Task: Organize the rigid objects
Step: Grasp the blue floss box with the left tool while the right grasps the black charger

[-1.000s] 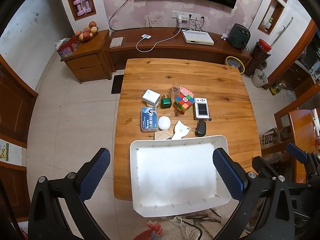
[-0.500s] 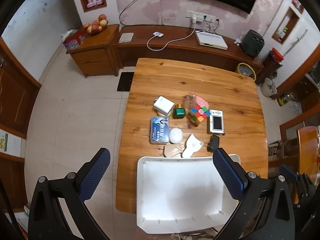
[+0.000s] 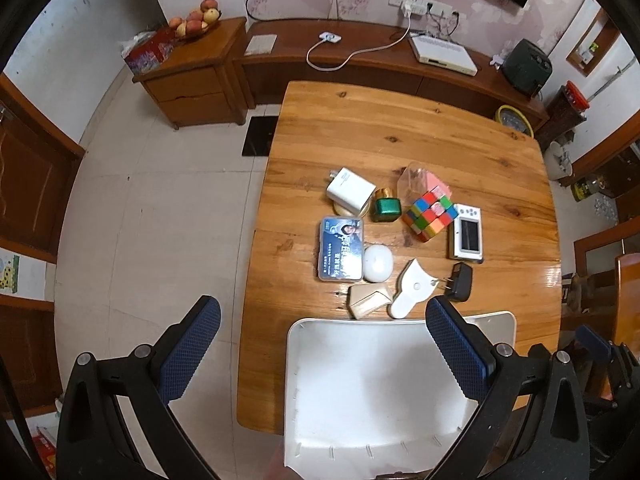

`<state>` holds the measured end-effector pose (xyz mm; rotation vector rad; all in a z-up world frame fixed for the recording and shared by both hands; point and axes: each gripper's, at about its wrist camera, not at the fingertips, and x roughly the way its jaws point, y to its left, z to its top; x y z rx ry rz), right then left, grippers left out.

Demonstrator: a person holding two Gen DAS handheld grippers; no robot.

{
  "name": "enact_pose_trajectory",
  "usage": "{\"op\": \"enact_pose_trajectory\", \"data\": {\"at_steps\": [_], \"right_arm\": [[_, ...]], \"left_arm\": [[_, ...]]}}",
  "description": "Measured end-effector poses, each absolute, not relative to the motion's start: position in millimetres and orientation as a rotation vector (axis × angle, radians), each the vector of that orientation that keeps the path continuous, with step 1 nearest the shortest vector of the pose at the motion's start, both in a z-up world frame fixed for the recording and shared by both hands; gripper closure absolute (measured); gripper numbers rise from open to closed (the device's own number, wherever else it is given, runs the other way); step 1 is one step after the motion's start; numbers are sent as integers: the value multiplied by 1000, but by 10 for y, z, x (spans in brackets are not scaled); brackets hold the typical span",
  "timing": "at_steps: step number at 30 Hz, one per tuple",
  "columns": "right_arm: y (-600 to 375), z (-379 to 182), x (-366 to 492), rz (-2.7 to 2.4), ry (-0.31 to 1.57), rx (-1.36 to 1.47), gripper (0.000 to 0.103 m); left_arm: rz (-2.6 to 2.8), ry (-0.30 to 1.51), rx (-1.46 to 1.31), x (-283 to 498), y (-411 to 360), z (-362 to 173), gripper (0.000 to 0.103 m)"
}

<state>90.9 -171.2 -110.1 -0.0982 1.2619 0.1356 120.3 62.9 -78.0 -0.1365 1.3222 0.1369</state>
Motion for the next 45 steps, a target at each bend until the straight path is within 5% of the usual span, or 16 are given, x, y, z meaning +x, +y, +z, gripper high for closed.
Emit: {"op": "enact_pose_trajectory", "data": {"at_steps": [20, 24, 30, 36, 45], "right_arm": [[-2098, -2300, 1892, 140, 1573, 213, 25], [-2121, -2662, 1977, 98, 1639, 214, 35], [-2033, -3022, 2012, 99, 1715, 231, 37], [-1874, -3154, 2041, 107, 1731, 182, 53], [-1895, -3381, 2114, 76, 1757, 199, 60]], "left_arm": [[145, 1666, -152, 1934, 501, -2415, 2], [144, 1696, -160, 2003, 486, -2588, 2], [167, 1690, -155, 2083, 541, -2733, 2], [177, 1710, -189, 2177, 663, -2953, 9], [181, 1700, -155, 2205, 676, -3091, 17]]}}
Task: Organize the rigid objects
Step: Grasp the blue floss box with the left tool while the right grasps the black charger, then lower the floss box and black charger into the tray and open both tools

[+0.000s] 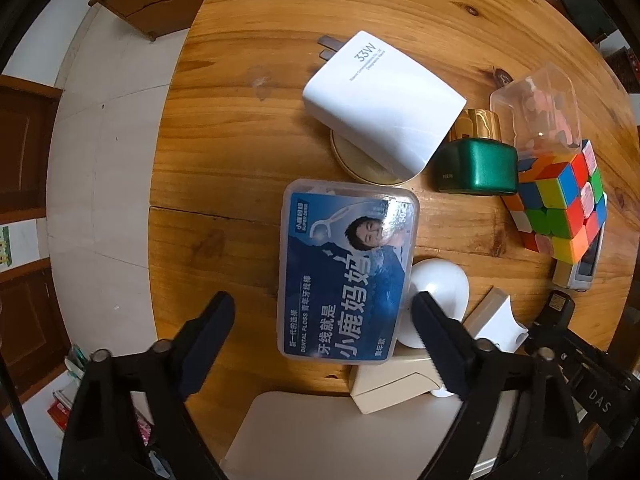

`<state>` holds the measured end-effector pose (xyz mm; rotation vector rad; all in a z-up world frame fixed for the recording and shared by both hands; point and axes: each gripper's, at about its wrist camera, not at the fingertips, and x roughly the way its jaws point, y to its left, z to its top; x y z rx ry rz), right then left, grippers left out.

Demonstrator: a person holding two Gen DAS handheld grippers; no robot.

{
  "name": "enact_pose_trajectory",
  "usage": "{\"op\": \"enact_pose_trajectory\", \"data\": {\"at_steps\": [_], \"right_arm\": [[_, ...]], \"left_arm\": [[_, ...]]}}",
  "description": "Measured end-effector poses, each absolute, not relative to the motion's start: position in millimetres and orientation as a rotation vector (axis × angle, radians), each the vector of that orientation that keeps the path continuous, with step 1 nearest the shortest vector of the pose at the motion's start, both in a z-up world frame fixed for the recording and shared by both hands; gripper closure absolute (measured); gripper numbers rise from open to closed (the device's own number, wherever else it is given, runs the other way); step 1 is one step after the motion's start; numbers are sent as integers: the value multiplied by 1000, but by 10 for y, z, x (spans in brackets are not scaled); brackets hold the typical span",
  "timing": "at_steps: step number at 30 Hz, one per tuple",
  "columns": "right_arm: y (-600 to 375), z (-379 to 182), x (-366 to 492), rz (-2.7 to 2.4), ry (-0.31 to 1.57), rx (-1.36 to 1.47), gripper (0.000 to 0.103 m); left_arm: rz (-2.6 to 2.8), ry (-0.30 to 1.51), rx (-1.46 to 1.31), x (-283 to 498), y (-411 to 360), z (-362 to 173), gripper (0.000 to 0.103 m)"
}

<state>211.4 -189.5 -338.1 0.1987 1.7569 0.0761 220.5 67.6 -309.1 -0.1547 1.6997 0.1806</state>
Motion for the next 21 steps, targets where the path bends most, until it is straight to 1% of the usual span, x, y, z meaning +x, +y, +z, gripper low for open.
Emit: {"op": "enact_pose_trajectory", "data": {"at_steps": [1, 3, 4, 10, 13, 21], "right_arm": [[-1916, -3401, 2136, 72, 1757, 196, 62], [-1937, -3430, 2138, 67, 1756, 201, 62], [-1951, -3439, 2136, 68, 1752, 210, 62], [-2109, -3486, 2153, 76, 1731, 282, 63], [-2220, -3393, 2148, 84, 1720, 300, 63], [-2229, -3173, 2128, 124, 1680, 338, 63]], "left_arm": [[182, 1697, -156, 2210, 677, -3085, 19], [169, 1688, -171, 2229, 645, -3057, 26], [160, 1689, -182, 2241, 623, -3056, 36], [156, 1664, -163, 2179, 488, -3020, 36], [152, 1661, -187, 2153, 520, -2968, 36], [110, 1595, -219, 2002, 629, -2454, 36]]}}
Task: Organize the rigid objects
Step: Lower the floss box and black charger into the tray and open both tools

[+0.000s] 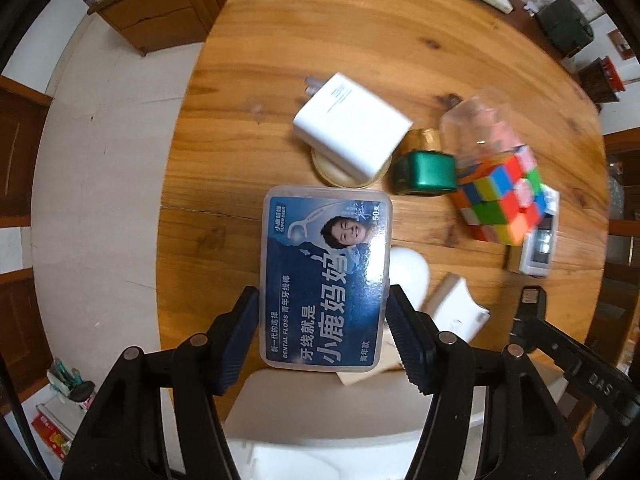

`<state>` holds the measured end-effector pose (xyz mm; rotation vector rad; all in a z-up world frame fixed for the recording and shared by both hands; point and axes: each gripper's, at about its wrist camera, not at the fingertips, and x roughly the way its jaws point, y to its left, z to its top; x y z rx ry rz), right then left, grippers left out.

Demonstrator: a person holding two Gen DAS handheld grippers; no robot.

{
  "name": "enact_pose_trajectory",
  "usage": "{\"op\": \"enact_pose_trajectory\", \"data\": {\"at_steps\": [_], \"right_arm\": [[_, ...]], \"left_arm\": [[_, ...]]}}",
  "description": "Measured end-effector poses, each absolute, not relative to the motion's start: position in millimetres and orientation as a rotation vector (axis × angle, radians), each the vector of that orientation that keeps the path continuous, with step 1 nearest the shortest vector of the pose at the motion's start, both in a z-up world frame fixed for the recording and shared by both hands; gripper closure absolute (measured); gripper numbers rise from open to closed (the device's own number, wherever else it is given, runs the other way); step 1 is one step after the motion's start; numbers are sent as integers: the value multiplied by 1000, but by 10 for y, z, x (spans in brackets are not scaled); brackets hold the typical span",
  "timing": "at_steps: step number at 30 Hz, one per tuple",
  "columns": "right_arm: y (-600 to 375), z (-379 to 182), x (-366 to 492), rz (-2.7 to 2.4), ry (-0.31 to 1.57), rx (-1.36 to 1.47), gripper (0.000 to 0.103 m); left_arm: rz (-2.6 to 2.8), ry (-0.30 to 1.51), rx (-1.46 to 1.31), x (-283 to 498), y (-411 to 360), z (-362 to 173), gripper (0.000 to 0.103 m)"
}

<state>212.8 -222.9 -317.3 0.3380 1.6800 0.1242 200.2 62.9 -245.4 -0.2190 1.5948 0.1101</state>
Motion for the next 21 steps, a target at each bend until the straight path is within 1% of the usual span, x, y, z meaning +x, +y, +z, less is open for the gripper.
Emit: {"op": "enact_pose_trajectory", "data": {"at_steps": [1, 8, 12, 15, 18, 21], "right_arm": [[-2239, -2989, 2058, 127, 1678, 340, 63], [-2257, -2627, 1942, 179, 1622, 386, 63], [-2141, -2295, 1786, 232, 1579, 382, 63], [-2120, -2054, 1568, 281, 1548, 362, 63], [-2081, -1931, 1291, 328, 1540, 330, 63], [-2054, -1929, 1029, 354, 1548, 282, 63]], "left_arm": [[101, 1584, -223, 1981, 630, -2372, 36], [11, 1517, -220, 1733, 541, -1791, 36], [-50, 1483, -184, 1432, 171, -1727, 36], [-87, 1472, -144, 1205, 111, -1584, 36], [-119, 1479, -107, 916, 7, -1617, 36], [-152, 1503, -70, 634, -78, -1687, 36]]}}
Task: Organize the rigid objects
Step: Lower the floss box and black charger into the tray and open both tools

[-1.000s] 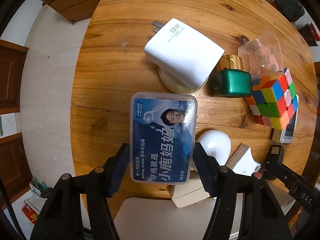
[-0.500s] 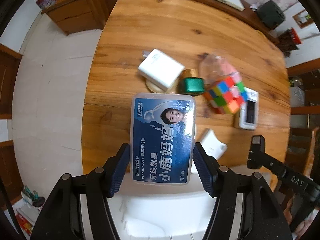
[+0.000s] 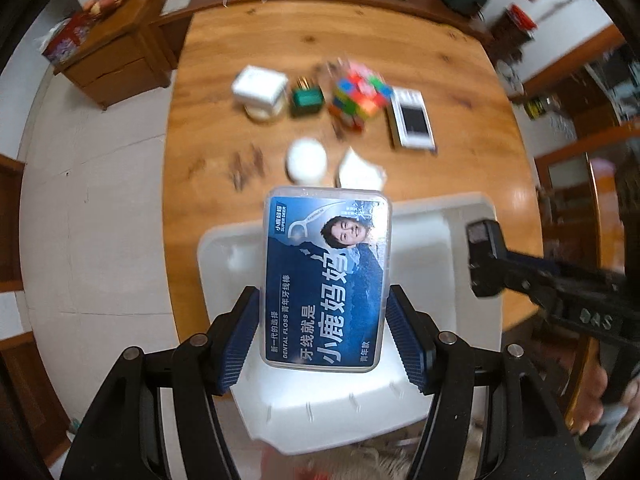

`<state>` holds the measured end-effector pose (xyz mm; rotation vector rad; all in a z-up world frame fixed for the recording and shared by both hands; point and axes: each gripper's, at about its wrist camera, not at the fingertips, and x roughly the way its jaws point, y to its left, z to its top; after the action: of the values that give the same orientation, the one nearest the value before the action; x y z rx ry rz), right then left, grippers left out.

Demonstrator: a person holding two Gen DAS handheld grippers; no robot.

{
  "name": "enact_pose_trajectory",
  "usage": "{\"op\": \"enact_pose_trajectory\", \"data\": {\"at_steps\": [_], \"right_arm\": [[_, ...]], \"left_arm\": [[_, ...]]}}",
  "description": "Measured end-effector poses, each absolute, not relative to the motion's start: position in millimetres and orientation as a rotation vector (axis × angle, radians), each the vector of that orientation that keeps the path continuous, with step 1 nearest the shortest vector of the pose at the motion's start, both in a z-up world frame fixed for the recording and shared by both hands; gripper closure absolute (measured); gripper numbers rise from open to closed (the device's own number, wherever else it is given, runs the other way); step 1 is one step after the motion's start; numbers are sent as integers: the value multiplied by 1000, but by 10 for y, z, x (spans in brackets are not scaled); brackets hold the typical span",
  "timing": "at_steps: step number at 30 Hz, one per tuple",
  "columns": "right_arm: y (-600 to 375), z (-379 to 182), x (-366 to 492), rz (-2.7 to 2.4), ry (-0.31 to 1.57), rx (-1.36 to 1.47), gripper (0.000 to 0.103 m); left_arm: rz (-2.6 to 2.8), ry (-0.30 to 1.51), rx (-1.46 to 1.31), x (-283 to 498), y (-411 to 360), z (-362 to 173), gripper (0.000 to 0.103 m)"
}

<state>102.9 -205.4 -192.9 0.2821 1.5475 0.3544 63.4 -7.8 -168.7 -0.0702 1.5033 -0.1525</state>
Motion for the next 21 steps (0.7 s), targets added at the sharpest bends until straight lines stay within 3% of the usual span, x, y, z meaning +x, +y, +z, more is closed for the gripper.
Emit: {"op": "enact_pose_trajectory", "data": {"at_steps": [14, 21], "right_arm": [[-2054, -2917, 590, 232, 1623, 110, 63], [-1803, -2963, 625, 220, 1540, -69, 63]], "left_arm": [[-135, 1556, 67, 192, -191, -2754, 36], [-112, 1516, 122, 166, -268, -2901, 36]]}}
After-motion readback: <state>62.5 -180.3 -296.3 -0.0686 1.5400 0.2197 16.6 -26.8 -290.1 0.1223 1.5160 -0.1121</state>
